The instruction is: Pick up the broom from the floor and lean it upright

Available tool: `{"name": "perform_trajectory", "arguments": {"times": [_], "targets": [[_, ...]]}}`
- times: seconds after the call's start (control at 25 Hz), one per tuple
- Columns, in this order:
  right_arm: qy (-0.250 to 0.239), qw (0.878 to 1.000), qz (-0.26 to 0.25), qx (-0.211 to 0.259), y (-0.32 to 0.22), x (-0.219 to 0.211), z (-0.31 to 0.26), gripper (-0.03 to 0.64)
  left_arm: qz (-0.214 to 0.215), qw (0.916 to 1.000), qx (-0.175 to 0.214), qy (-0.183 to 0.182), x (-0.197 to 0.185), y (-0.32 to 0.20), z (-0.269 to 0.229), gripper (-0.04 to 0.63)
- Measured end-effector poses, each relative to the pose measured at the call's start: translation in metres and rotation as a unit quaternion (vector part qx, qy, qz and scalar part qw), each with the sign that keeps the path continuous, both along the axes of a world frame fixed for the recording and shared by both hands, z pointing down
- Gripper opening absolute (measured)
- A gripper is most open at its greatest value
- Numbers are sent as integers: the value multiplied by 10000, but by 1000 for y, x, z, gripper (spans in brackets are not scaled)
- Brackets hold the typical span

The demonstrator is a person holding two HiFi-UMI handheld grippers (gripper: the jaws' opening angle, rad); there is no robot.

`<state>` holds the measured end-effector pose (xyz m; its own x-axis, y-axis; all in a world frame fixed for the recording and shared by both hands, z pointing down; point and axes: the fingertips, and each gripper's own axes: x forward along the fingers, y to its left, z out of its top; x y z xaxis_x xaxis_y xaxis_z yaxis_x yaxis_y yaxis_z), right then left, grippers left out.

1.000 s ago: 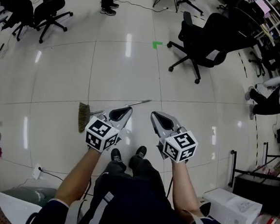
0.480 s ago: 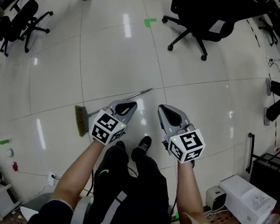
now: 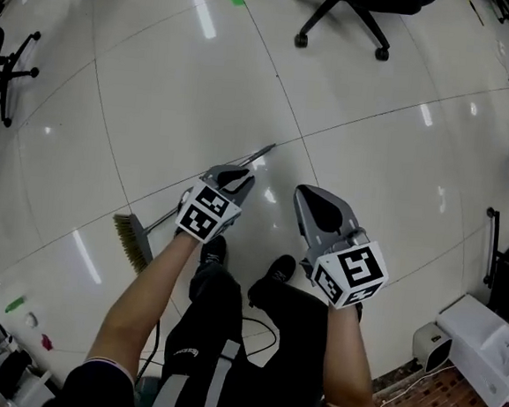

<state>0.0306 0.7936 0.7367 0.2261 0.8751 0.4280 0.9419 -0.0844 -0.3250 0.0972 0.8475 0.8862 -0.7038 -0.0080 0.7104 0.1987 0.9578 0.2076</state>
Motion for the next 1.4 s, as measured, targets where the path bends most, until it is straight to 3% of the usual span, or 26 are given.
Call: {"name": "perform_trajectory", "arguments": {"times": [0.16,0.36,0.56,1.0,1.4], "targets": [[-55,9998,183,40,12,-10,75,3,267,9987,112,414,-10,16,112,133],[-167,9989,430,-66,32,-34,145,3,733,9922,185,995,-16,30,242,164],[-233,9964,818,-54,38,-59,189,3,876,9863,133,1389,-13,34,328,174],[-459,9927,1099,186,33,-75,220,3,1240,9756,11,1812,-1,33,391,176],[-370,9902,1296,366,31,-82,237,3,1202,9751,-48,1865,-4,34,411,151]]}}
